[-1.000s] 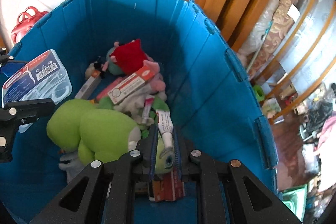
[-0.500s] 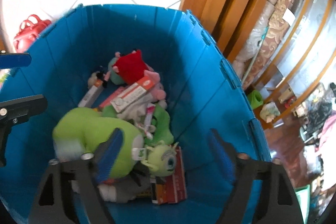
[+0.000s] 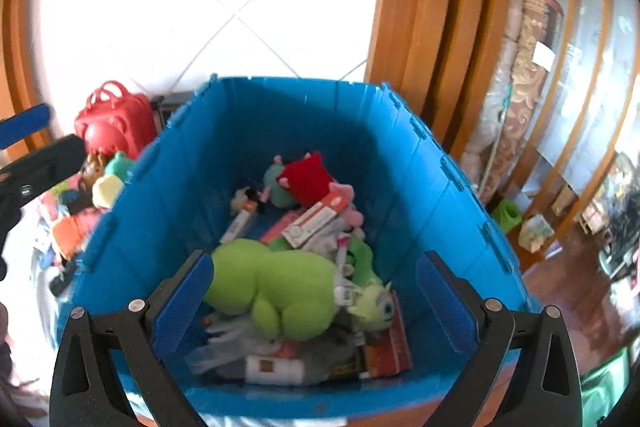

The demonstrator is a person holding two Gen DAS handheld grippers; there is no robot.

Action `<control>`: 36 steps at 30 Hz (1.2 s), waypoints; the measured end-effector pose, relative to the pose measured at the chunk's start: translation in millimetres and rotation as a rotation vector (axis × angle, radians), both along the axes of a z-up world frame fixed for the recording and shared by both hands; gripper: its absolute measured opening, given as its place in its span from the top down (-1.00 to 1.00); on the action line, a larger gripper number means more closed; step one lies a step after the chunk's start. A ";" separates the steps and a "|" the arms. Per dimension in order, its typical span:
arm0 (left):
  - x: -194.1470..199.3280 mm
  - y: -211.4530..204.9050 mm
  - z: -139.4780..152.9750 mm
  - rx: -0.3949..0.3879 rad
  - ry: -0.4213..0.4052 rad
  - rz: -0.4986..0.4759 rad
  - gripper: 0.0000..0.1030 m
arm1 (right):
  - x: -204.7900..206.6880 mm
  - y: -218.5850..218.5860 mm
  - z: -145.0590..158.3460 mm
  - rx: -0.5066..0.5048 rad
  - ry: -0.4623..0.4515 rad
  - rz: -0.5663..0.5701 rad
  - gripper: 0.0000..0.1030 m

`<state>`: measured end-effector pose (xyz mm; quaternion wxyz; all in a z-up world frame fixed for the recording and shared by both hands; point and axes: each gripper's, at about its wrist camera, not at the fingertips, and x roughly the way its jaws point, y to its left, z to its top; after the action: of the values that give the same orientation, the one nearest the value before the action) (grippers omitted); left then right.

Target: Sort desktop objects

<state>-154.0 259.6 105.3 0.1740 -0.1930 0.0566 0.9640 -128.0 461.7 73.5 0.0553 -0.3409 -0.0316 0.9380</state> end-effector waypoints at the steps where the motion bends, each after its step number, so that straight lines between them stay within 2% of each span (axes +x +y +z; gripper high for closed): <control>1: 6.4 -6.4 0.9 0.015 0.018 0.019 -0.99 | 5.7 -3.5 2.0 -0.008 0.009 -0.004 -1.00; 3: 14.1 -16.1 0.9 0.027 0.019 0.056 -0.99 | 17.2 -10.6 5.9 -0.014 0.026 -0.018 -1.00; 6: 22.9 -26.1 -2.1 0.047 -0.023 0.051 -0.99 | 34.5 -22.0 8.5 0.002 0.037 -0.056 -1.00; 12: 50.6 -37.9 -5.2 0.008 -0.028 0.072 -0.99 | 66.3 -35.2 11.9 -0.039 0.064 -0.082 -1.00; 17: 60.3 -47.8 -7.5 0.021 -0.054 0.087 -0.99 | 83.6 -48.3 16.9 -0.018 0.091 -0.093 -1.00; 36: 66.2 -74.7 -15.7 0.022 -0.075 0.133 -0.99 | 86.1 -72.7 15.4 -0.015 0.083 -0.066 -1.00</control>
<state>-87.8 185.0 89.6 0.1139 -0.2306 0.0267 0.9660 -41.9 389.0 88.9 0.0848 -0.3031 -0.0113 0.9491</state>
